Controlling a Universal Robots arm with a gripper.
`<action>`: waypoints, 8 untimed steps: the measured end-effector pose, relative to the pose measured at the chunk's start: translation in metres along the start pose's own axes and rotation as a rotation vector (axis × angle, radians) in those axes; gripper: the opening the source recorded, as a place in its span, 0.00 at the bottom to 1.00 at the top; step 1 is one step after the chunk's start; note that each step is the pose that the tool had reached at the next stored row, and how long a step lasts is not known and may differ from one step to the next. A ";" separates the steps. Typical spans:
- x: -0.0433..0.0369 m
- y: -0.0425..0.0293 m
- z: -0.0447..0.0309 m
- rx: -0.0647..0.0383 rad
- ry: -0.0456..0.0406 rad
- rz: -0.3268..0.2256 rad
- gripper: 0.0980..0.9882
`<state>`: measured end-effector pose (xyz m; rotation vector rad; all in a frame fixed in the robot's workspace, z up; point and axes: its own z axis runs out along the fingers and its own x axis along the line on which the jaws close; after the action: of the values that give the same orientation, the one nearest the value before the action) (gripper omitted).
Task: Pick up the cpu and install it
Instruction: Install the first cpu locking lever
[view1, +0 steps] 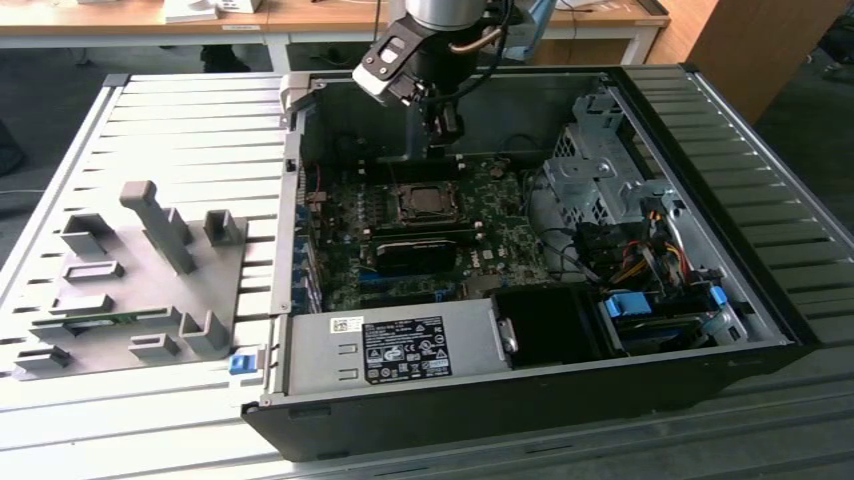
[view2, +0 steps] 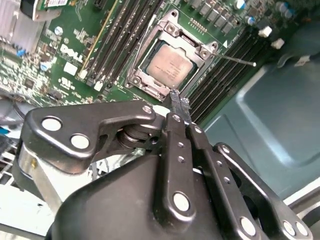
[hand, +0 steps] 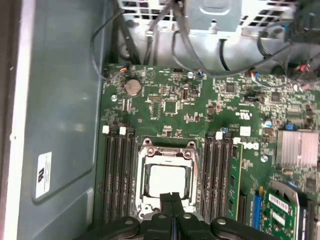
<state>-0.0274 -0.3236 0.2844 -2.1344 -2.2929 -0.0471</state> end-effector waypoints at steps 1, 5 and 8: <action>0.0000 0.0000 0.0001 0.001 -0.0001 -0.018 0.01; 0.0000 0.0000 0.0008 0.002 0.0006 -0.090 0.01; 0.0000 -0.0002 0.0013 0.003 0.0008 -0.123 0.01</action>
<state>-0.0276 -0.3236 0.2832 -1.9889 -2.4188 -0.0447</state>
